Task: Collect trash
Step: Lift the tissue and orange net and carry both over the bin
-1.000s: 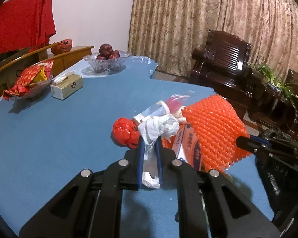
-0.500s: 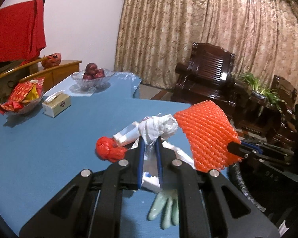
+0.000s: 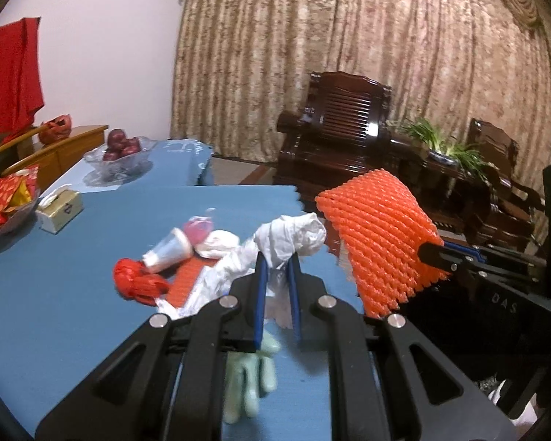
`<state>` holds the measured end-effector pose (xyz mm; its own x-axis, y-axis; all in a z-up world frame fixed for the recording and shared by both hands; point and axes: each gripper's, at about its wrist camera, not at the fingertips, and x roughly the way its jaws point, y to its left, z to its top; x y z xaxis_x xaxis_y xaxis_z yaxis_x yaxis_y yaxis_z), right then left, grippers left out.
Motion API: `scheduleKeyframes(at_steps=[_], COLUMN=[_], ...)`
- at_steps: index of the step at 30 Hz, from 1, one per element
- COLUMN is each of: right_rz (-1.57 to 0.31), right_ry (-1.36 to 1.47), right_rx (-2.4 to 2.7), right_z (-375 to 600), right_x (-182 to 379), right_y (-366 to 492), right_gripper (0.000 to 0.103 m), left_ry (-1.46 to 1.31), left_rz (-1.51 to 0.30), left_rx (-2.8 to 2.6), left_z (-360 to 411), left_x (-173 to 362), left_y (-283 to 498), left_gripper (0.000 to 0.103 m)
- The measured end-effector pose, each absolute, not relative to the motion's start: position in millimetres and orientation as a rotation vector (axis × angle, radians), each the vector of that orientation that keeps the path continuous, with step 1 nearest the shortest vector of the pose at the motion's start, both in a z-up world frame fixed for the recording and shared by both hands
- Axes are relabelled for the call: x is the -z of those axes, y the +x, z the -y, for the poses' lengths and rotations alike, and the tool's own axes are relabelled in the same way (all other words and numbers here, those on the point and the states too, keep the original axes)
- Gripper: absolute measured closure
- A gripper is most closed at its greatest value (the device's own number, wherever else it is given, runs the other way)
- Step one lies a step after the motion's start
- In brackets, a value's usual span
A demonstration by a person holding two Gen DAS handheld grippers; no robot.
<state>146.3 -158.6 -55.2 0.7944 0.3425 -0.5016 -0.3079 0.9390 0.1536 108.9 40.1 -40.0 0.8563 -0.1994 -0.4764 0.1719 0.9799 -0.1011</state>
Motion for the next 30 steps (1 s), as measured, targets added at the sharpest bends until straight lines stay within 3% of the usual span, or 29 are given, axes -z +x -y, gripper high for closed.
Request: scheduleKeyframes(at_steps=[6,13,19,26,30], right_rz=[-0.576,-0.609,-0.626,-0.65,-0.667], right_ry=[0.068,0.069,0.062,0.058,0.059], right_rx=[-0.299,-0.322,-0.36,-0.359,-0.354], right_z=[176.4,166.3,151.5,149.0,145.1], right_x=[64.4,78.1,89.9,96.3,99.4], right_y=[143.9,150.1,155.9,160.5,164.8], right_gripper=[0.088,0.088,0.088,0.088,0.088], left_ry=[-0.043,-0.049,-0.048,-0.025,-0.02], left_rz=[-0.528,-0.588,-0.651,-0.691,-0.709], left_rx=[0.237,0.153,0.072,-0.007,-0.042], left_z=[-17.7,-43.9,-73.6,-85.5,-90.9], left_x=[54.4,79.1,103.9,123.6,133.3], left_y=[105.3,116.0,130.4,136.1,133.6], left_gripper=[0.092,0.092,0.085,0.051,0.042])
